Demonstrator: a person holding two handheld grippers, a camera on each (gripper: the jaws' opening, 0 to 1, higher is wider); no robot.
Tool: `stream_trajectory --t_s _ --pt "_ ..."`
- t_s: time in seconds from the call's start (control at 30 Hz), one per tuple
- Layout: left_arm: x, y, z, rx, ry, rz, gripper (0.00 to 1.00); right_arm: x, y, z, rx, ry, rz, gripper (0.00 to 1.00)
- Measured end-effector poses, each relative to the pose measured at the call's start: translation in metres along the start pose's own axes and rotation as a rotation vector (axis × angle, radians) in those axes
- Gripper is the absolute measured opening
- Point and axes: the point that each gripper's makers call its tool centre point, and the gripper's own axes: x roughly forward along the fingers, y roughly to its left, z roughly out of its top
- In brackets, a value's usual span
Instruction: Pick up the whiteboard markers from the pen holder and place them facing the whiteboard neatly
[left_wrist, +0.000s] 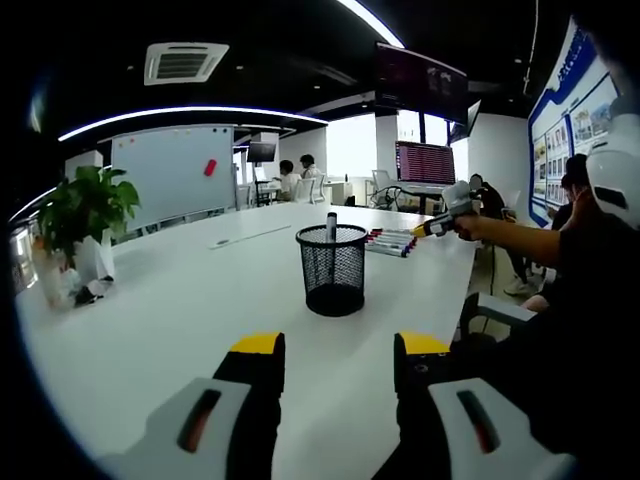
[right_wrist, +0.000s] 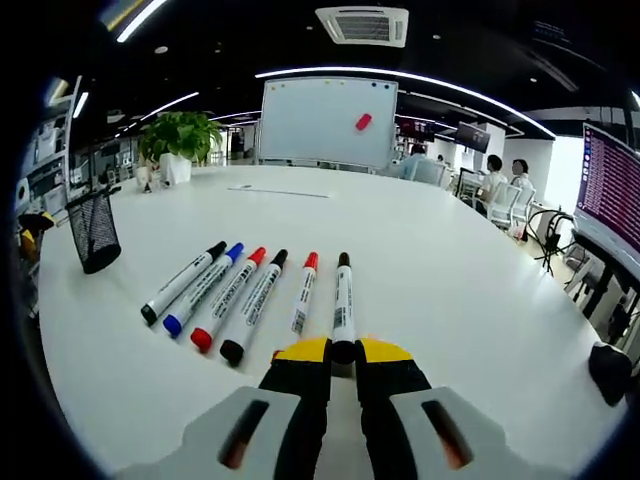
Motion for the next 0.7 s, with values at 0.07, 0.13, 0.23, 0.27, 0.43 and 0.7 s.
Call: stream_trajectory --t_s 0.07,0.13,0.23,0.27,0.43,0.7 --pt "0.000 0.001 -0.001 -0.001 0.002 0.002 0.45 -0.001 0.006 -0.003 0.009 0.012 0.011 0.13" --pt "0.000 0.001 -0.002 -0.004 0.004 0.003 0.45 0.001 0.002 -0.002 0.023 0.009 0.015 0.13" --pt "0.001 -0.001 -0.002 -0.002 0.005 -0.003 0.45 0.000 0.005 -0.002 0.052 0.003 0.028 0.13" --pt "0.001 -0.002 -0.002 0.000 0.006 -0.006 0.45 0.000 0.006 -0.003 0.066 0.002 0.031 0.13" --pt "0.001 -0.001 -0.002 -0.002 0.005 -0.004 0.45 -0.001 0.004 -0.003 0.090 -0.001 0.033 0.13" --pt "0.001 0.000 -0.004 -0.004 0.007 -0.005 0.45 0.003 -0.008 -0.004 0.086 -0.004 0.034 0.13"
